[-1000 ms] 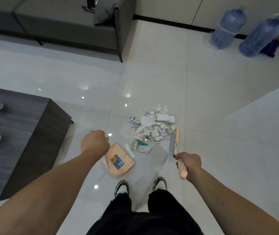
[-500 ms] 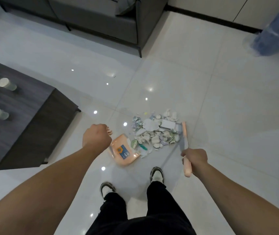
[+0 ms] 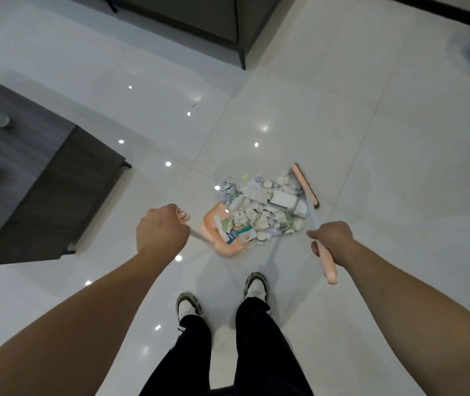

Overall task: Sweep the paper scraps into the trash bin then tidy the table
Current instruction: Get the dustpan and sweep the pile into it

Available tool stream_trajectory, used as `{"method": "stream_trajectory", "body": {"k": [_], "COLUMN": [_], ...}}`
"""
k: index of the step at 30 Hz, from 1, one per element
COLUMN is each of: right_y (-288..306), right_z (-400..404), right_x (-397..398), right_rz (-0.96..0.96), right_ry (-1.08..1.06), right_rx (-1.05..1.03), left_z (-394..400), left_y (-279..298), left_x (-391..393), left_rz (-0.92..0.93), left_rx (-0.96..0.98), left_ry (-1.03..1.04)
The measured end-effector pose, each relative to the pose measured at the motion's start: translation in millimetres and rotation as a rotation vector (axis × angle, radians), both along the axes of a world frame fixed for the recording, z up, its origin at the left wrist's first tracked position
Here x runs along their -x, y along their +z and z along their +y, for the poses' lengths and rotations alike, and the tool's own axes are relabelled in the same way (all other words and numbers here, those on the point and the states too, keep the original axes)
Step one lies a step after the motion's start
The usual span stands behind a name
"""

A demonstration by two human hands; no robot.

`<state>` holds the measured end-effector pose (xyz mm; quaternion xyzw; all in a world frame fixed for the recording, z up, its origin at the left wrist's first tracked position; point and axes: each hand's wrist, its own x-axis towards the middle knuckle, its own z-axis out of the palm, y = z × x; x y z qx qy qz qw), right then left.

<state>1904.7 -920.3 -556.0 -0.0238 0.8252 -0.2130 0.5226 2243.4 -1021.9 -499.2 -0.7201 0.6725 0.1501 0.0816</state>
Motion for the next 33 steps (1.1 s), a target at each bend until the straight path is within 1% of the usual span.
{"method": "stream_trajectory", "body": {"k": [2, 4, 10, 13, 16, 20, 25, 33], "right_y": [-7.6, -14.0, -19.0, -14.1, -9.3, -4.7, -2.6, 12.2], "right_z": [-2.4, 0.8, 20.5, 27.4, 37.4, 52.3, 67.0, 81.7], "right_x": [2.1, 3.5, -2.2, -13.4, -25.1, -41.7, -60.8, -83.0], "right_rz": [-0.014, -0.008, -0.040, -0.079, -0.104, -0.157, -0.166, -0.163], "right_ry": [0.030, 0.093, 0.401, 0.515, 0.602, 0.663, 0.727, 0.718], "right_rx": [0.010, -0.030, -0.137, -0.164, -0.185, -0.211, -0.186, -0.174], "left_z": [1.9, 5.3, 6.7, 8.0, 9.3, 11.7, 16.4, 32.7], "left_y": [-1.3, -1.0, 2.5, 3.4, 3.9, 2.9, 2.2, -1.4], "left_x": [0.7, 4.5, 15.0, 14.2, 13.4, 11.6, 5.5, -16.8], "left_rz": [-0.007, -0.005, 0.027, 0.059, 0.050, 0.059, 0.075, 0.087], "left_rx": [0.005, 0.007, 0.013, 0.021, 0.011, 0.017, 0.028, 0.028], "left_ry": [-0.001, -0.005, -0.003, 0.006, -0.002, -0.005, -0.007, -0.024]}}
